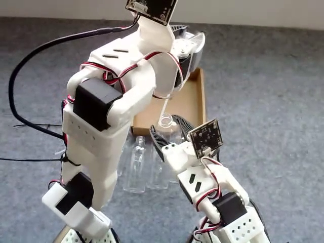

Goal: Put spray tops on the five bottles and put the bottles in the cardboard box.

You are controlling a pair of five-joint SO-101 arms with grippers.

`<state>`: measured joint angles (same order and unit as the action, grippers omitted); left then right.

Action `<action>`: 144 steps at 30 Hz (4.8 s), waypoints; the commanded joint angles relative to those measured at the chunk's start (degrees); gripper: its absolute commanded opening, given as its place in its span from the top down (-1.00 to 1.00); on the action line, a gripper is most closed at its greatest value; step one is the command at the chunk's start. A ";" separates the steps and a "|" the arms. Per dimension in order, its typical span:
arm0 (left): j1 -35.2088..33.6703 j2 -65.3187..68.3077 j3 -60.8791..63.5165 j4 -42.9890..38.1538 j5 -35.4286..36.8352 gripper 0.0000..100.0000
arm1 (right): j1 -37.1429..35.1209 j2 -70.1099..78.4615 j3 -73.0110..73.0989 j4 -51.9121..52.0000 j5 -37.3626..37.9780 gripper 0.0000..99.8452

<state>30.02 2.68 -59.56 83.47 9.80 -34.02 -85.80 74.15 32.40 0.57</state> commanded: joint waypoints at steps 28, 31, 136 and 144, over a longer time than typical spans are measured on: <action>1.80 3.38 2.24 -5.54 -1.32 0.96 | 0.75 -0.92 -5.41 -0.22 -0.97 0.99; 3.12 3.38 2.07 -2.73 -1.32 0.96 | 1.19 -0.75 -8.84 -0.04 -2.90 0.99; -51.56 -88.92 142.11 -27.69 -24.00 0.59 | 7.08 109.14 -65.89 -61.05 -0.97 0.99; -51.56 -88.92 142.37 -27.87 -24.00 0.59 | 7.34 116.70 -65.98 -65.98 -1.05 0.99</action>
<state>-20.97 -85.58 83.12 56.66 -14.73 -26.29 30.77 12.53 -30.99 -0.57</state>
